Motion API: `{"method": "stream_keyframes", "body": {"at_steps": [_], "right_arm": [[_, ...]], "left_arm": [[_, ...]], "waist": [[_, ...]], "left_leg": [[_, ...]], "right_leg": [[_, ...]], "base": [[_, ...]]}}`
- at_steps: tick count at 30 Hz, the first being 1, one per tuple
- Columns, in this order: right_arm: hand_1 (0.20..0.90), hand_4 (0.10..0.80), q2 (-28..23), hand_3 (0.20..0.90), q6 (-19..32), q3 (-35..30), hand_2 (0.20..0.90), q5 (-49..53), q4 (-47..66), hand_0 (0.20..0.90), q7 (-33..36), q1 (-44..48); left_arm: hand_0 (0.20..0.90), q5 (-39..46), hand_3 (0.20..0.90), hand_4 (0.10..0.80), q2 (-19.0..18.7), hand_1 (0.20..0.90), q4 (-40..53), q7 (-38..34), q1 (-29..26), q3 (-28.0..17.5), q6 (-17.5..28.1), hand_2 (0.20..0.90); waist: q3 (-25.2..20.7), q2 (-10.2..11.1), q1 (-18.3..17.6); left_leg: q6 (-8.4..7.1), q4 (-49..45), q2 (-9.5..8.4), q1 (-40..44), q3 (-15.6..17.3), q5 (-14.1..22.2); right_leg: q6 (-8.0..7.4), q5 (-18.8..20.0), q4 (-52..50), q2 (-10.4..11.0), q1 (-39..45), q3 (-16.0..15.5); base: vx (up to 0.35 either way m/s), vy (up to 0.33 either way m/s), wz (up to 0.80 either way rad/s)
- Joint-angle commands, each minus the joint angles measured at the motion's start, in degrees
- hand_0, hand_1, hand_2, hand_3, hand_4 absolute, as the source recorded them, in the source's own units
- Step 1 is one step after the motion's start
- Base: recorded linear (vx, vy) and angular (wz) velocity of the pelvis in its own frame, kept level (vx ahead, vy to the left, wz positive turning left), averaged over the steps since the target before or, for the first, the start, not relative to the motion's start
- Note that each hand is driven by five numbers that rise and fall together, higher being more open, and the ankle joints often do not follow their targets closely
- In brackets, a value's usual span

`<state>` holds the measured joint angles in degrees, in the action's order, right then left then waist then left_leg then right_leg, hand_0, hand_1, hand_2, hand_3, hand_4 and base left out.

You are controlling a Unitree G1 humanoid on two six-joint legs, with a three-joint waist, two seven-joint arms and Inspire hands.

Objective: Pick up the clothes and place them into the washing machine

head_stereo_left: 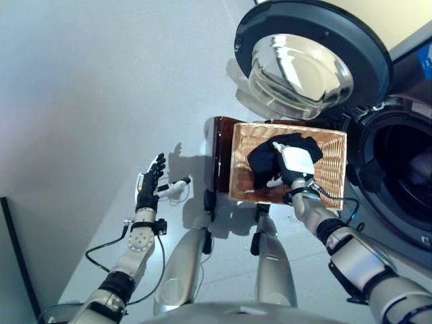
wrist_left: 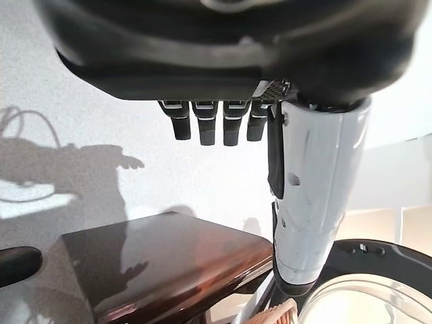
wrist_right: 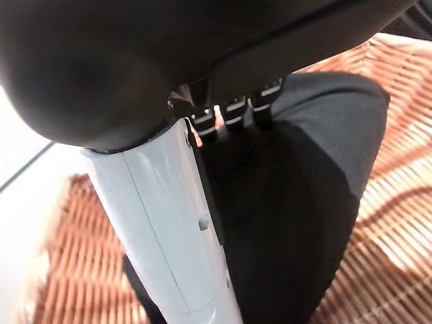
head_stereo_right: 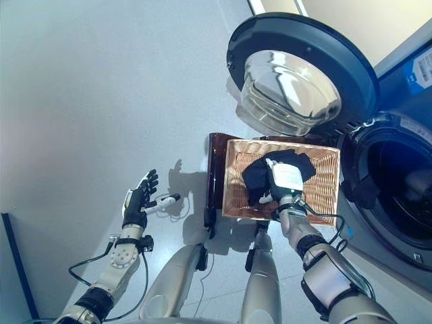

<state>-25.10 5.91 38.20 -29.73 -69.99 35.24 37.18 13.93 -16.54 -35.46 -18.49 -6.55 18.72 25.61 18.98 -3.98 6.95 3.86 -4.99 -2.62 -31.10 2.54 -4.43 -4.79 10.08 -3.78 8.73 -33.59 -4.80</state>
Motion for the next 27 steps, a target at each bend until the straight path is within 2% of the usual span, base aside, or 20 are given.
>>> {"method": "stream_keyframes", "body": {"at_steps": [1, 9, 12, 23, 27], "right_arm": [[0.9, 0.8, -2.7, 0.9, -1.8, 1.5, 0.9, -2.2, -0.2, 0.9, 4.9, 3.7], [0.9, 0.8, -5.3, 0.9, -4.4, 3.2, 0.9, -5.9, -1.8, 0.9, 4.8, 6.0], [0.9, 0.8, -8.2, 0.9, -5.9, 5.1, 0.9, -7.4, -4.1, 0.9, 4.3, 9.2], [0.9, 0.8, -10.4, 0.9, -8.0, 6.8, 0.9, -9.0, -6.3, 0.9, 4.5, 11.6], [0.9, 0.8, -12.1, 0.9, -8.3, 7.4, 0.9, -8.5, -7.1, 0.9, 4.9, 14.1]], "left_arm": [[0.9, -0.7, 0.9, 0.8, -2.5, 0.9, 6.5, -1.6, 1.1, -2.6, 5.5, 0.9], [0.9, -0.9, 0.9, 0.8, -3.5, 0.9, 8.3, -0.9, 1.2, -3.4, 5.4, 0.9], [0.9, 0.0, 0.9, 0.8, -4.5, 0.9, 10.2, 0.3, 2.1, -3.6, 5.1, 0.9], [0.9, 1.0, 0.9, 0.8, -5.3, 0.9, 11.2, 0.7, 2.8, -3.3, 4.2, 0.9], [0.9, 1.7, 0.9, 0.8, -5.4, 0.9, 13.2, 0.4, 3.4, -4.1, 4.7, 0.9]], "waist": [[-2.0, -0.9, 0.7], [-1.7, -1.2, 1.2], [-0.8, -2.0, 1.9], [0.6, -3.3, 2.2], [1.5, -4.6, 2.8]], "left_leg": [[-5.52, -3.3, 1.12, -5.1, -2.6, 0.1], [-5.66, -3.8, 1.26, -5.6, -2.7, 0.2], [-5.89, -3.6, 1.44, -6.5, -2.9, -0.5], [-5.93, -3.7, 1.52, -9.3, -3.4, -1.1], [-6.11, -3.6, 1.56, -11.5, -3.9, -1.8]], "right_leg": [[1.21, -7.9, -6.3, -1.5, 1.2, -1.1], [1.38, -8.2, -7.1, -1.6, 0.3, -1.2], [1.56, -8.2, -7.5, -1.8, -0.9, -1.4], [2.15, -9.0, -10.0, -2.1, -4.5, -1.8], [2.31, -9.4, -11.3, -2.2, -7.3, -2.0]], "base": [[0.0, 0.0, 0.0], [0.0, 0.0, 0.0], [0.0, 0.0, 0.0], [0.001, -0.012, 0.03], [-0.014, -0.032, 0.05]]}}
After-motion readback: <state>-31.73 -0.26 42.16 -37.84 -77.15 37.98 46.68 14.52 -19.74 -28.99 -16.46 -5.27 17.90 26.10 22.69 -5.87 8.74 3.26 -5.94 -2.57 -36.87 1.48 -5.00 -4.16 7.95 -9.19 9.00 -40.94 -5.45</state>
